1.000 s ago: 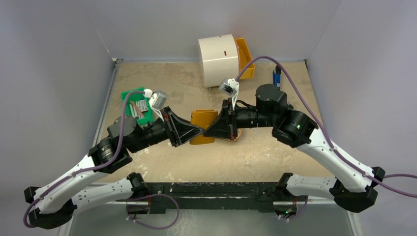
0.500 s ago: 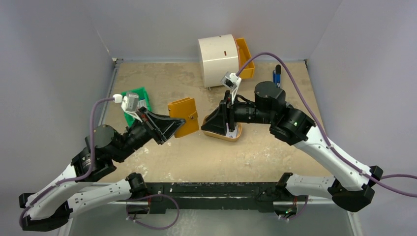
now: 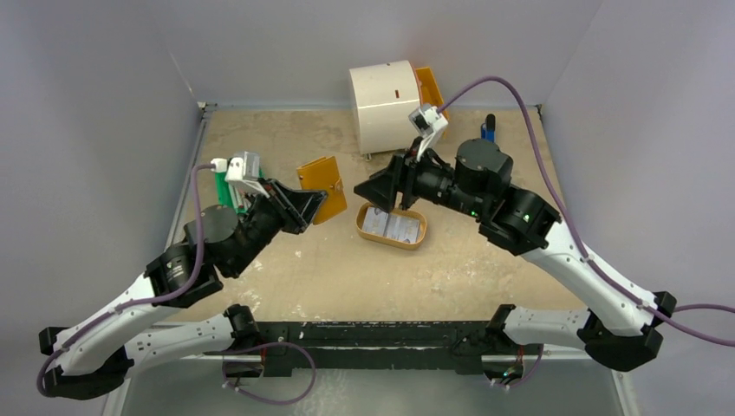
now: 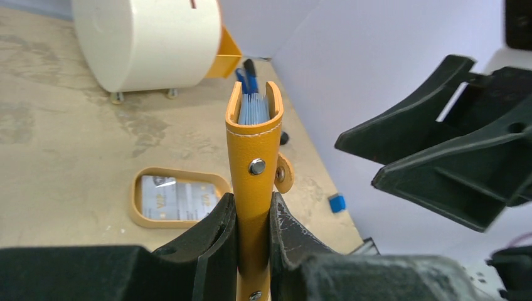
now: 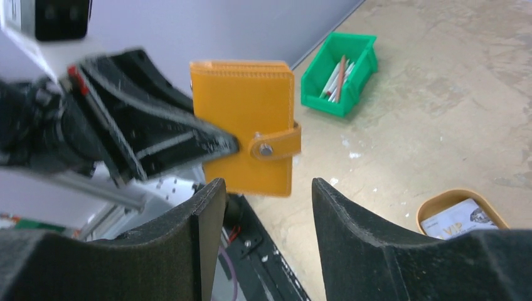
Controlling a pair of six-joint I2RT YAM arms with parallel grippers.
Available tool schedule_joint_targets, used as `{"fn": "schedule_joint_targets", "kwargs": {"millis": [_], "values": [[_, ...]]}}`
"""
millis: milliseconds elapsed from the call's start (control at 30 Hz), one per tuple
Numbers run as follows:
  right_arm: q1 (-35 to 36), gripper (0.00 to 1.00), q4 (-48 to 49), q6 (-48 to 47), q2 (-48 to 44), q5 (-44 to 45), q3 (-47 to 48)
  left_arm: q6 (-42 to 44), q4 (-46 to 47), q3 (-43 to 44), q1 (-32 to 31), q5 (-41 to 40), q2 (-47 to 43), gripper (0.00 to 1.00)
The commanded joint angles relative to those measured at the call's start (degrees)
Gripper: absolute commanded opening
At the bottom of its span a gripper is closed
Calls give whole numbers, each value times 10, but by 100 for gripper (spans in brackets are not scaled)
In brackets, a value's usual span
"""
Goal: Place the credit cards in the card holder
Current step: Close the card holder.
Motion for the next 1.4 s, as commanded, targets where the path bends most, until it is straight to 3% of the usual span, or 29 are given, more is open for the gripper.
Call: {"fn": "schedule_joint_targets", "kwargs": {"millis": [0,300,667,933,1200,1367], "values": [[7,56,-9,43,52,87,63,-4,-5,42,-2,-82,30,0],[27,56,-55,59,125,152,124,-10,-35,71,-2,-142,75,0],[28,50,-66,56,155,147,137,-10,-35,76,-2,-143,84,0],[28,56,-46,58,162,128,134,-10,-37,72,-2,-144,82,0],[28,38,-64,63,176,115,144,-12,-37,70,-2,-143,75,0],[28,32,-66,67,180,105,144,-14,-38,68,-2,-141,73,0]]}}
